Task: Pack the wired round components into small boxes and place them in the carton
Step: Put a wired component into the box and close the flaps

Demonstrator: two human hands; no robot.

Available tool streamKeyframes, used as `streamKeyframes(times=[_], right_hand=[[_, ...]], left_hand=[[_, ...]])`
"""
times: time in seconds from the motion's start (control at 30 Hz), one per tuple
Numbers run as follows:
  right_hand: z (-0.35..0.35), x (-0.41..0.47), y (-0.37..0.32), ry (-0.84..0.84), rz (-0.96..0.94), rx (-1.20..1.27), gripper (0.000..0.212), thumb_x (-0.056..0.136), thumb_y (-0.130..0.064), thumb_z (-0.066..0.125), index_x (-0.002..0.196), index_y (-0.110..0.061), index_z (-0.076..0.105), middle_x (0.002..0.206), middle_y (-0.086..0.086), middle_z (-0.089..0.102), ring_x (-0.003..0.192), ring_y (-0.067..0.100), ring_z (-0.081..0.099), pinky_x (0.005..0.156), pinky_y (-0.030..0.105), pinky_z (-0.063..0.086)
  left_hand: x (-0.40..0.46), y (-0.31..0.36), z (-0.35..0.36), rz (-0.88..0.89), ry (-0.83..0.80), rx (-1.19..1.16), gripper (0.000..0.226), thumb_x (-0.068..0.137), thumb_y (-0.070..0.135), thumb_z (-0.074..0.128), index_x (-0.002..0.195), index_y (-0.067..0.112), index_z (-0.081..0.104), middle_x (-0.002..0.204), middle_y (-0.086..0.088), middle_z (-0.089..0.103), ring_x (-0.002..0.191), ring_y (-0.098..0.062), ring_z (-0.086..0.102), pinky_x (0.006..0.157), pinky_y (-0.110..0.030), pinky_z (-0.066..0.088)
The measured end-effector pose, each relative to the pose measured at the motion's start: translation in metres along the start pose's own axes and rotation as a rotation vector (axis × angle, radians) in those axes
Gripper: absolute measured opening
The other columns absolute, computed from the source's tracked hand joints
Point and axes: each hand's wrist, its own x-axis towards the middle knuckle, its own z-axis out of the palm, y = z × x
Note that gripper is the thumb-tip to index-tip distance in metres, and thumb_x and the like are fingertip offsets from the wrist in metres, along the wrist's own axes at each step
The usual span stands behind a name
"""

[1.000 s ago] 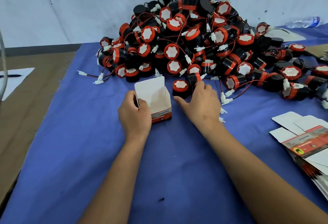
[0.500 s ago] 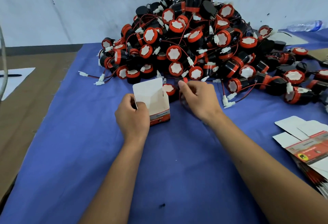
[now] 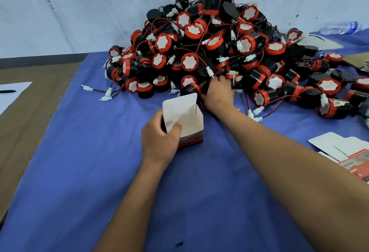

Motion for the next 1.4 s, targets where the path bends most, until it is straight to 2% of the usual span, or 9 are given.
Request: streamKeyframes(times=[0.17, 0.27, 0.53, 0.67, 0.87, 1.0, 1.13, 1.33, 1.4], right_hand=[[-0.003, -0.01, 0.0, 0.023, -0.055, -0.033, 0.025, 0.094, -0.027, 0.061, 0.11, -0.013, 0.073, 0.112, 0.013, 0.066, 0.111, 0.039, 0.06, 0.091, 0.047, 0.048], [-0.009, -0.019, 0.009, -0.006, -0.037, -0.063, 0.012, 0.094, -0.019, 0.058, 0.09, -0.008, 0.062, 0.093, 0.018, 0.066, 0.099, 0.042, 0.065, 0.087, 0.047, 0.049], [-0.025, -0.022, 0.013, -0.014, -0.029, -0.238, 0.014, 0.092, -0.025, 0.066, 0.097, -0.013, 0.058, 0.099, 0.011, 0.061, 0.117, 0.039, 0.053, 0.102, 0.055, 0.035], [-0.017, 0.003, 0.003, 0.012, -0.015, -0.116, 0.051, 0.091, -0.04, 0.071, 0.125, -0.008, 0.051, 0.127, 0.016, 0.062, 0.129, 0.038, 0.047, 0.105, 0.055, 0.035], [0.007, 0.035, -0.022, -0.235, 0.199, 0.665, 0.107, 0.072, -0.061, 0.085, 0.151, -0.006, 0.04, 0.153, 0.012, 0.046, 0.139, 0.038, 0.044, 0.114, 0.047, 0.042], [0.014, 0.042, -0.021, -0.064, 0.149, 0.695, 0.09, 0.075, -0.045, 0.089, 0.146, -0.007, 0.048, 0.149, 0.01, 0.05, 0.131, 0.03, 0.053, 0.109, 0.039, 0.046], [0.015, 0.027, -0.019, -0.006, -0.004, 0.359, 0.038, 0.086, -0.031, 0.075, 0.119, -0.013, 0.066, 0.135, 0.013, 0.057, 0.117, 0.033, 0.053, 0.083, 0.031, 0.043], [-0.013, -0.012, 0.008, -0.214, -0.237, 0.396, 0.014, 0.094, -0.022, 0.071, 0.096, -0.013, 0.082, 0.094, 0.001, 0.078, 0.093, 0.019, 0.071, 0.084, 0.038, 0.056], [-0.019, -0.021, 0.012, -0.112, -0.161, 0.517, 0.019, 0.094, -0.029, 0.073, 0.087, -0.013, 0.08, 0.081, -0.001, 0.076, 0.081, 0.017, 0.071, 0.079, 0.043, 0.058]], left_hand=[[0.001, -0.003, -0.001, -0.005, 0.006, -0.001, 0.012, 0.084, 0.025, 0.065, 0.094, 0.031, 0.067, 0.084, 0.026, 0.071, 0.081, 0.007, 0.065, 0.058, -0.01, 0.045], [0.003, -0.007, -0.001, -0.028, 0.015, -0.004, 0.016, 0.09, 0.013, 0.068, 0.096, 0.028, 0.069, 0.086, 0.018, 0.072, 0.08, 0.006, 0.065, 0.057, -0.009, 0.044], [0.001, -0.003, -0.001, -0.036, 0.009, -0.02, 0.021, 0.091, 0.012, 0.066, 0.093, 0.032, 0.068, 0.084, 0.022, 0.072, 0.081, 0.007, 0.066, 0.055, -0.009, 0.044], [0.0, -0.002, -0.001, -0.043, -0.004, -0.02, 0.019, 0.091, 0.017, 0.066, 0.093, 0.036, 0.067, 0.086, 0.026, 0.072, 0.084, 0.008, 0.066, 0.056, -0.009, 0.046], [0.002, -0.001, 0.0, -0.049, -0.005, -0.046, 0.017, 0.08, 0.033, 0.058, 0.093, 0.034, 0.069, 0.087, 0.026, 0.072, 0.084, 0.006, 0.067, 0.056, -0.01, 0.047], [0.002, -0.001, 0.001, -0.064, -0.002, -0.046, 0.02, 0.08, 0.034, 0.059, 0.097, 0.033, 0.07, 0.089, 0.021, 0.074, 0.085, 0.005, 0.067, 0.057, -0.011, 0.048], [0.002, 0.0, 0.0, -0.062, 0.001, -0.023, 0.014, 0.081, 0.032, 0.059, 0.092, 0.035, 0.067, 0.085, 0.025, 0.072, 0.085, 0.006, 0.067, 0.057, -0.011, 0.047], [0.001, 0.0, 0.001, -0.08, 0.023, 0.006, 0.019, 0.079, 0.034, 0.057, 0.091, 0.027, 0.07, 0.085, 0.017, 0.073, 0.082, -0.001, 0.068, 0.062, -0.027, 0.055], [0.002, 0.0, 0.001, -0.082, 0.019, 0.007, 0.016, 0.078, 0.034, 0.057, 0.087, 0.028, 0.069, 0.083, 0.019, 0.073, 0.081, 0.0, 0.067, 0.058, -0.023, 0.053]])
